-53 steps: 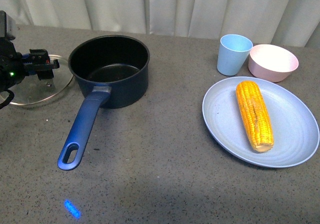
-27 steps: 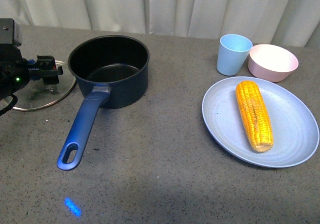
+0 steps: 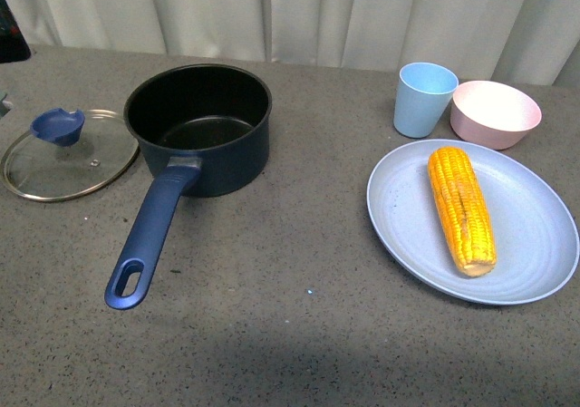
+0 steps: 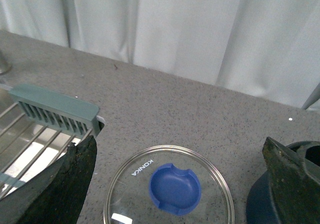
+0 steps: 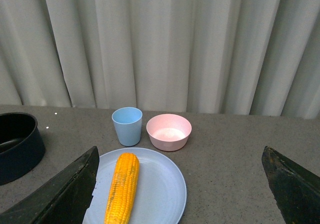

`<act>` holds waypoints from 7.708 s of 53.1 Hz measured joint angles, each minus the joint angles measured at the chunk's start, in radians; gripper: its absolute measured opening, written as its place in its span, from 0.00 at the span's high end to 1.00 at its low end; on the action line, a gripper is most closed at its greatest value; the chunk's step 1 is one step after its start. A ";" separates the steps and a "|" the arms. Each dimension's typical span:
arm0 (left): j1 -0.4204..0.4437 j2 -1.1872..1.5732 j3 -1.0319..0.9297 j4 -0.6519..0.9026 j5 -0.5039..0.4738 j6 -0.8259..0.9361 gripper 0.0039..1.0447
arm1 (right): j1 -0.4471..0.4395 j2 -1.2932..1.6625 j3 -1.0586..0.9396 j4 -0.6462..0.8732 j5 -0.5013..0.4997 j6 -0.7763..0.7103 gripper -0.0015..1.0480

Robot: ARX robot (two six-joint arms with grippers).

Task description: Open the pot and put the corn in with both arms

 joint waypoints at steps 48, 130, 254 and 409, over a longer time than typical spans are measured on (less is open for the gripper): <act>-0.053 -0.747 -0.533 -0.068 0.182 0.051 0.97 | 0.000 0.000 0.000 0.000 0.000 0.000 0.09; -0.053 -1.726 -0.607 -0.941 0.182 0.051 0.97 | 0.000 0.000 0.000 0.000 0.000 0.000 0.09; -0.053 -1.859 -0.607 -1.073 0.182 0.054 0.06 | 0.236 2.041 0.866 0.148 0.168 0.259 0.67; -0.053 -1.859 -0.607 -1.073 0.182 0.054 0.06 | 0.123 0.986 0.053 0.916 0.121 0.011 0.99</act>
